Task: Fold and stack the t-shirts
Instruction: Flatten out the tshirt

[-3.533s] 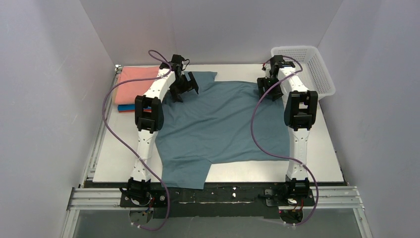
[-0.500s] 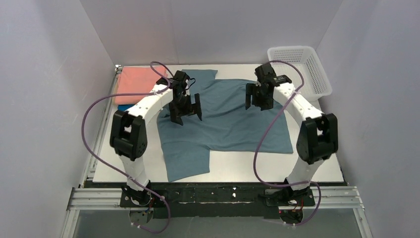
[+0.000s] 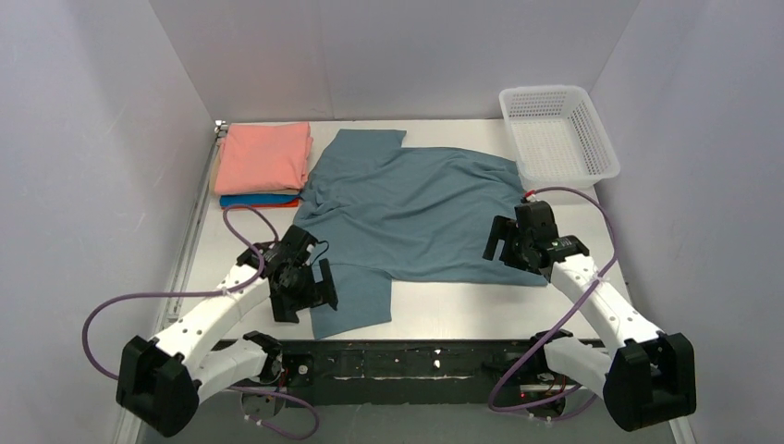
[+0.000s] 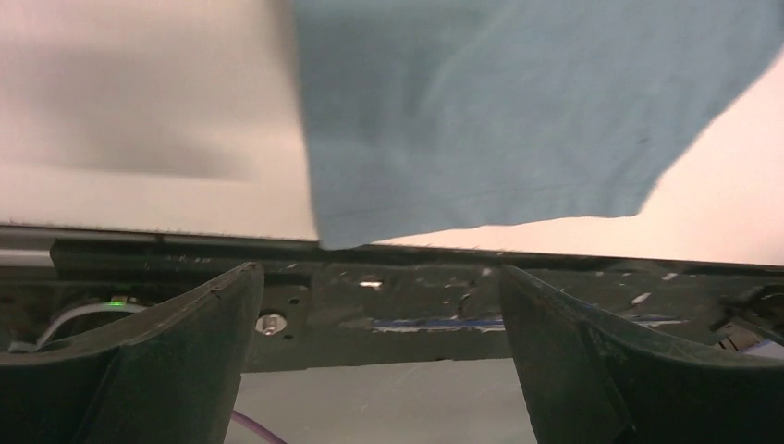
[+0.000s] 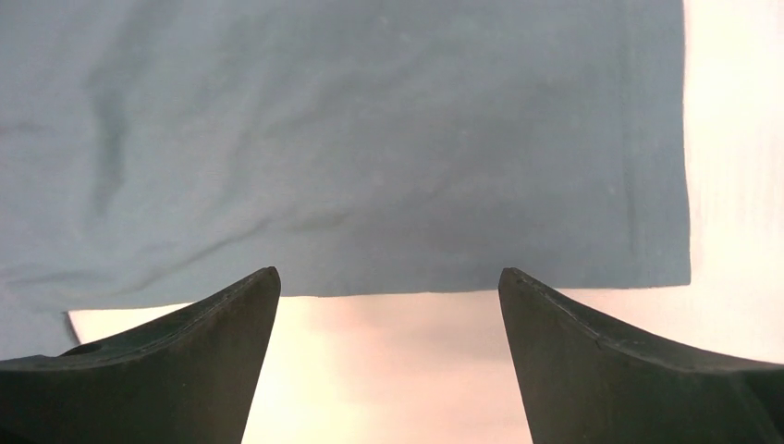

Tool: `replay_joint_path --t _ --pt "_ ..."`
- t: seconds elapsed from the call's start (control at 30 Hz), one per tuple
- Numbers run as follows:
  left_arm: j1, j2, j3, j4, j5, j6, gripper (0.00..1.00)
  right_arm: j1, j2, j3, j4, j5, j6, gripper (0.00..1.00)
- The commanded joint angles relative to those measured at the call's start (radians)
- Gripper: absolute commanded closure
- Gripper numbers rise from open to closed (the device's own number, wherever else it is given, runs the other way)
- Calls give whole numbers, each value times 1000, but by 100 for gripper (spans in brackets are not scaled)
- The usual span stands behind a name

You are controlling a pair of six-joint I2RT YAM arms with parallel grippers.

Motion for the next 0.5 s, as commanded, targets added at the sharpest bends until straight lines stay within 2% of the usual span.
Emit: replay_joint_path --t 0.0,0.23,0.33,0.47 --pt "-14 -117 -123 -109 -24 -105 1 -42 -73 -71 105 2 42 2" --pt "-40 -101 -218 -25 69 -147 0 -103 -144 -115 102 24 156 2" --pt "-63 -73 -239 -8 89 -155 14 -121 -166 -117 93 31 178 2" --pt "-79 -69 -250 -6 44 -151 28 -134 -176 -115 79 38 196 2"
